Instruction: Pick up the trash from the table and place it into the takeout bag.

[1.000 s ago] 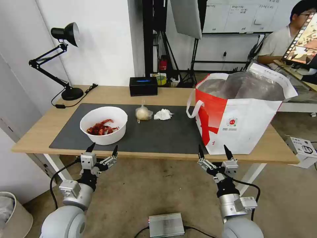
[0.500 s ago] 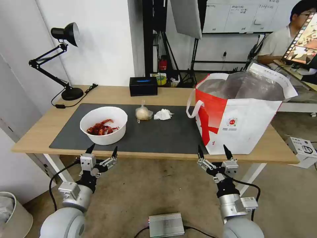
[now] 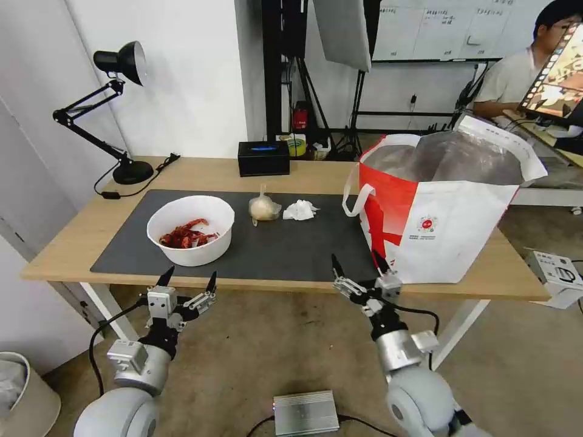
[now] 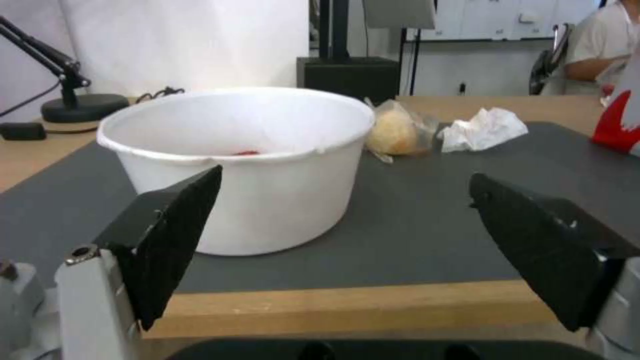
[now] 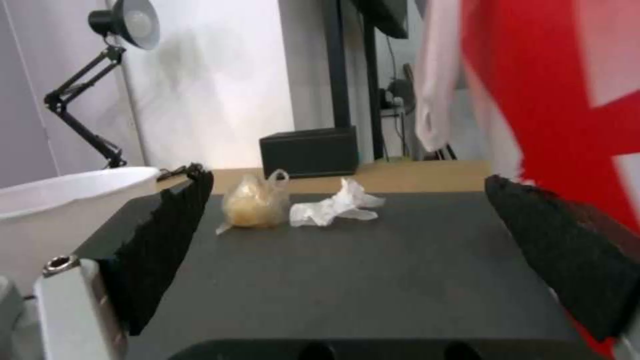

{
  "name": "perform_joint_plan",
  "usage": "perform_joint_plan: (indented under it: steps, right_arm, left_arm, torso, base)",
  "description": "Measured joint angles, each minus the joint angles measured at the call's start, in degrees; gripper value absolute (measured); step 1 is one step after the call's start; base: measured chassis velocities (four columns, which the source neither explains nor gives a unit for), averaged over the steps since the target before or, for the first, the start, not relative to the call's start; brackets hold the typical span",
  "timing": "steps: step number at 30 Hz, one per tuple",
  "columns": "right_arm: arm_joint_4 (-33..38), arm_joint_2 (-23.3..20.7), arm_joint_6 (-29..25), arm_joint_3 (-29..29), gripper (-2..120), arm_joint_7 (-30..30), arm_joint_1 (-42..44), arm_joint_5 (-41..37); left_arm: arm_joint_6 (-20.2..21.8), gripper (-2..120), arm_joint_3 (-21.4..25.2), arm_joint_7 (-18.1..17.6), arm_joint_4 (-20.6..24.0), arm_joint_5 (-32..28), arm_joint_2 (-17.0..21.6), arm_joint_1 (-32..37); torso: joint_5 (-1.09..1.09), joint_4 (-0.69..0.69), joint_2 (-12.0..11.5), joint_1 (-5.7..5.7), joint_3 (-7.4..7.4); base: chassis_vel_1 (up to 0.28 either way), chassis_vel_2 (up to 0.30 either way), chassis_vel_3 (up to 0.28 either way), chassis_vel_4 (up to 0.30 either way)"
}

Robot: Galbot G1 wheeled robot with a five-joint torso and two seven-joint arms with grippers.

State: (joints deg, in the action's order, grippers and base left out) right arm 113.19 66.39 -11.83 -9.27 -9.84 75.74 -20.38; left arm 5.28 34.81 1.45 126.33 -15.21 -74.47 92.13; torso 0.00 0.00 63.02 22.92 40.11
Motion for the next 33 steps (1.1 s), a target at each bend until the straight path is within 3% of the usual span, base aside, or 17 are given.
perform_joint_plan:
  steps: [10,15,33]
  right_arm:
    - [-10.5,1.3,0.6,8.7,100,-1.1,-14.6,-0.7]
    - [-12.8,1.5,1.1,10.1,100,-1.9,-18.4,-1.4]
    - [-29.0,3.3,5.8,24.5,100,-9.5,-42.4,-11.3]
  left_arm:
    - [-0.5,100,0.7,0.2,1.2,0.9,-1.4,1.2]
    - [-0.6,100,0.8,0.2,1.5,1.0,-1.5,1.3]
    - [-1.0,100,0.7,0.3,1.7,1.9,-2.7,1.3]
  torso:
    - [0.0,0.0,0.0,0.0,0.0]
    - [-0.01,0.0,0.0,0.0,0.0]
    - [-0.01,-0.01,0.0,0.01,0.0]
  base:
    - [0.0,0.0,0.0,0.0]
    - [0.0,0.0,0.0,0.0]
    - [0.0,0.0,0.0,0.0]
